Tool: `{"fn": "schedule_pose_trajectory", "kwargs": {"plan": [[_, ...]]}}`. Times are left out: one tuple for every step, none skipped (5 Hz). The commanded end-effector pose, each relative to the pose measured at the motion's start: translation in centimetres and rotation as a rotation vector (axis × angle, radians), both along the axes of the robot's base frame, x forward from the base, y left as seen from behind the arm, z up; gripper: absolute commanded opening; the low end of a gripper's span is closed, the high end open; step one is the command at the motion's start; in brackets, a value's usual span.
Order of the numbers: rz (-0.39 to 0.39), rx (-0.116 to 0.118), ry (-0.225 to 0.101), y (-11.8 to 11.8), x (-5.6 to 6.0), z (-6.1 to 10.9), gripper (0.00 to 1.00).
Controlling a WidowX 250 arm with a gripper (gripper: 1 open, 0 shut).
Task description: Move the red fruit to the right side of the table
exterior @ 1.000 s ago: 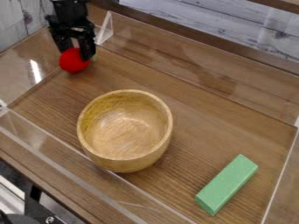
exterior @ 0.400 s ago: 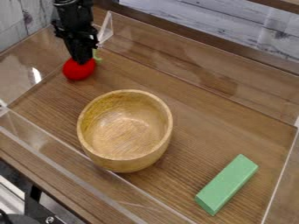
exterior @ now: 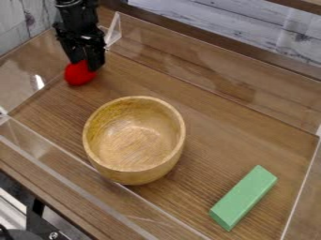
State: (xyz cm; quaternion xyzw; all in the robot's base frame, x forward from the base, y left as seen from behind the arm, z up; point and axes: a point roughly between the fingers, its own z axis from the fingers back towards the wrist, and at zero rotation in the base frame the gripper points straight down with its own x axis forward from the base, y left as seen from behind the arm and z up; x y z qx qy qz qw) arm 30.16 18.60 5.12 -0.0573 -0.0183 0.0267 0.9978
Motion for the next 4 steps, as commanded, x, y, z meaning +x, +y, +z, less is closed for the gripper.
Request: {"fn": "schedule_pose_trajectory", "kwargs": {"plan": [[0.01,0.053,-0.07,-1.8,0.4,3.3,0.0],[-0.025,0.061,-0.103,-4.1,0.6,4.3,0.0],[-0.104,0.058,-0.137,-7.6,1.4,4.9,0.0],[-0.246,0.037,-0.159,-12.7,3.2,5.6,0.0]]}}
